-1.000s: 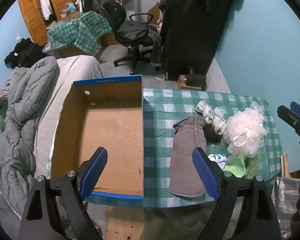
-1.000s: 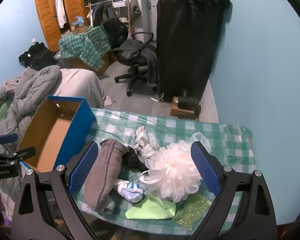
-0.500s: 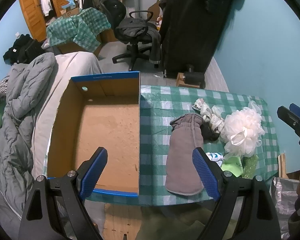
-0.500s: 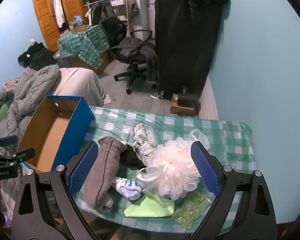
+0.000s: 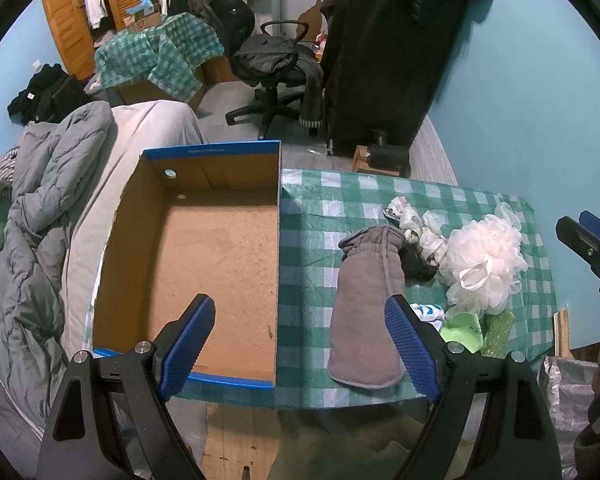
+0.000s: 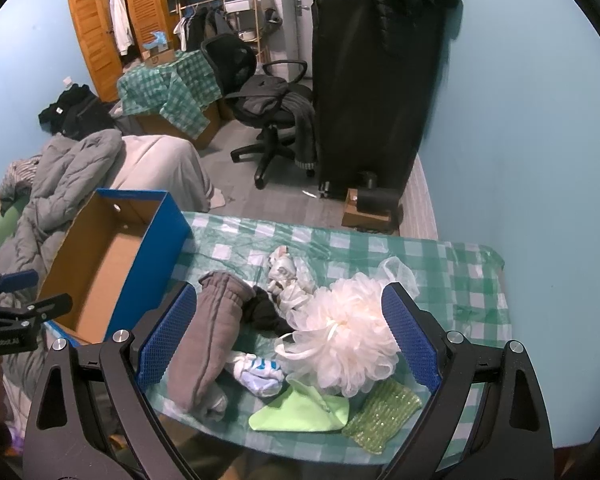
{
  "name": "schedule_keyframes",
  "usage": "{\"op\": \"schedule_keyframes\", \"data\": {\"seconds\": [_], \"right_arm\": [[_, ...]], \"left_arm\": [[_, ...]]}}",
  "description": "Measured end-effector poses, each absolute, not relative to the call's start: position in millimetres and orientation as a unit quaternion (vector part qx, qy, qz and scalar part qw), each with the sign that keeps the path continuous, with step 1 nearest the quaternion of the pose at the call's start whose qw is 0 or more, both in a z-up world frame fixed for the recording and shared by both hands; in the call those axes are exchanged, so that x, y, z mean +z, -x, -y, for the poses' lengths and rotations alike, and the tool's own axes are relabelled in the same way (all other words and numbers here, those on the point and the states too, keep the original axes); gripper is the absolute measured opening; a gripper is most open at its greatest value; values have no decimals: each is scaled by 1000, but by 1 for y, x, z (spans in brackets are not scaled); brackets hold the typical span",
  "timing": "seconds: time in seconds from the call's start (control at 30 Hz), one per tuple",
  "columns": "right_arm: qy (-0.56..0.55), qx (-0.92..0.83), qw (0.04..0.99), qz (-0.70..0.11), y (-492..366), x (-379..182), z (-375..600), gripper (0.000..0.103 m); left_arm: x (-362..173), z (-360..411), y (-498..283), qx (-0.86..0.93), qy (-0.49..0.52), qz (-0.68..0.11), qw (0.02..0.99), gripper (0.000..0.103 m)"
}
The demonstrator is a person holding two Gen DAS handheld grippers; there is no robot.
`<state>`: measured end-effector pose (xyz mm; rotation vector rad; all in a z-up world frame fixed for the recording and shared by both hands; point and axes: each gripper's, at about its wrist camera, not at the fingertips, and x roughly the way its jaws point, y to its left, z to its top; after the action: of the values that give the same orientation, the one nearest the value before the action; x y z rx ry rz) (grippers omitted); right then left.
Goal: Organize soft objects
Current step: 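Move both tools toward the grey mitten and white bath puff on the table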
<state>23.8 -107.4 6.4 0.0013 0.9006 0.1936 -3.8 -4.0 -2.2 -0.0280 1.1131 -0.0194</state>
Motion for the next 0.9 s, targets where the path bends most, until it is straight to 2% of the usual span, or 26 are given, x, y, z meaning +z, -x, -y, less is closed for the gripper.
{"op": "schedule_keyframes", "data": {"seconds": [0.9], "right_arm": [[-3,93,894,-438,-14,3,115,93]], "left_arm": [[-1,15,9,-17,15,-532,847,88]]}}
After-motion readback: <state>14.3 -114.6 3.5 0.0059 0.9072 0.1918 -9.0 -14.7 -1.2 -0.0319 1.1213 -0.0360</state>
